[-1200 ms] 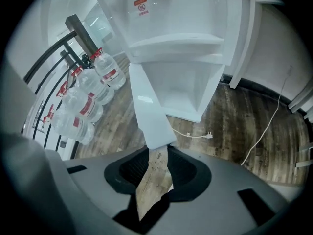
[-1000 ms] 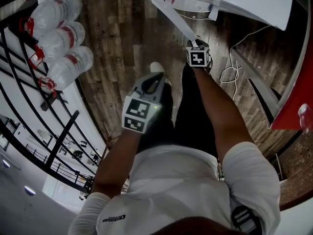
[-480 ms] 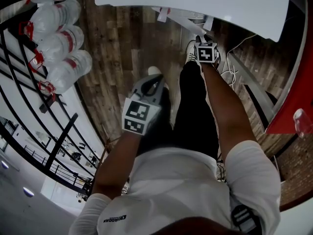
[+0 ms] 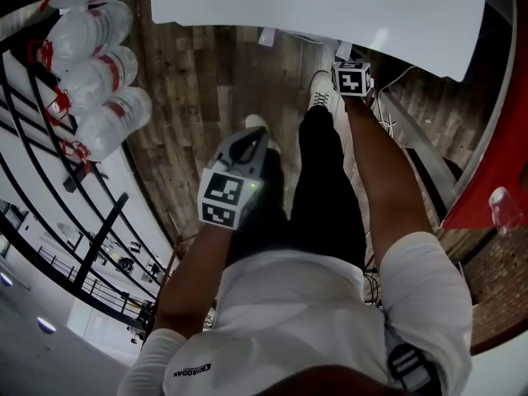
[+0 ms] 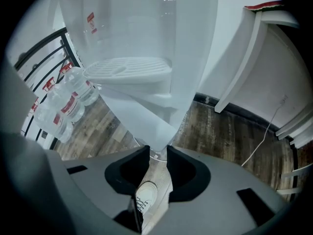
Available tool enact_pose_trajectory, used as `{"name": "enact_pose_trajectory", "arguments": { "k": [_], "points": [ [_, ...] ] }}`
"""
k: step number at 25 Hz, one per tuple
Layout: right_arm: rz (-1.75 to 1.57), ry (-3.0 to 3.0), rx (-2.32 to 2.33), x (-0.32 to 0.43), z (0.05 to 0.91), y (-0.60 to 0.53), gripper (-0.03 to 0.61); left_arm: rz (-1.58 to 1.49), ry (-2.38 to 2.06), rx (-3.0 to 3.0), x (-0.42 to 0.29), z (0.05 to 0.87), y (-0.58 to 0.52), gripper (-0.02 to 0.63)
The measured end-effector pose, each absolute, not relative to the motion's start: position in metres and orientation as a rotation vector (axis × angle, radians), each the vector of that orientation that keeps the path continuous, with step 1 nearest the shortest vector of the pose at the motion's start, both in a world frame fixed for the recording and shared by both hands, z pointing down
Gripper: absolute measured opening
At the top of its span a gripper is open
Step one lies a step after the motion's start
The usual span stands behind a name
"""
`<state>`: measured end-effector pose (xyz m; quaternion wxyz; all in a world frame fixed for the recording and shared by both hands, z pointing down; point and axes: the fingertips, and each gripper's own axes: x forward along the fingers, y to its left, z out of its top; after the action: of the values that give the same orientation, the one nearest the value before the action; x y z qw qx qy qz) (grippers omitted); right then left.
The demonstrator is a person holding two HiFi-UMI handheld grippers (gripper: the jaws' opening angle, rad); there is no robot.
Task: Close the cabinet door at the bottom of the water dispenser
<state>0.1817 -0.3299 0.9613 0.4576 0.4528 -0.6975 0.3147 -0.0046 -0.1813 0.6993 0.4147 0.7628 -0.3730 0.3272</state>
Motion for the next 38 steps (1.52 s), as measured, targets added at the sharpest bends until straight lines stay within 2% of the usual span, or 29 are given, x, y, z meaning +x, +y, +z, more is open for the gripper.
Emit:
{"name": "enact_pose_trajectory", "arguments": {
  "k": [8,15,28,38],
  "points": [
    [0.716,-1.731,1.131,0.188,0.954,-0.358,0.117,0.816,-0.942,1.909,-0.001,0.7,-0.184,-0.003],
    [0.821,-1.803,1.065,0.177,0.971,-0.356,0.114,0.813,-0.947,1.906,0.0,0.7,-0.187,-0.003],
    [0.715,-1.716,1.139,0.202,0.946,-0.369,0.114,0.783,-0.975,1.906,-0.004,0.693,-0.186,-0.003],
    [0.735,-1.652,1.155,0.209,0.888,-0.322,0.097,0.729,-1.018,2.012,-0.023,0.621,-0.2,-0.003]
  ]
}}
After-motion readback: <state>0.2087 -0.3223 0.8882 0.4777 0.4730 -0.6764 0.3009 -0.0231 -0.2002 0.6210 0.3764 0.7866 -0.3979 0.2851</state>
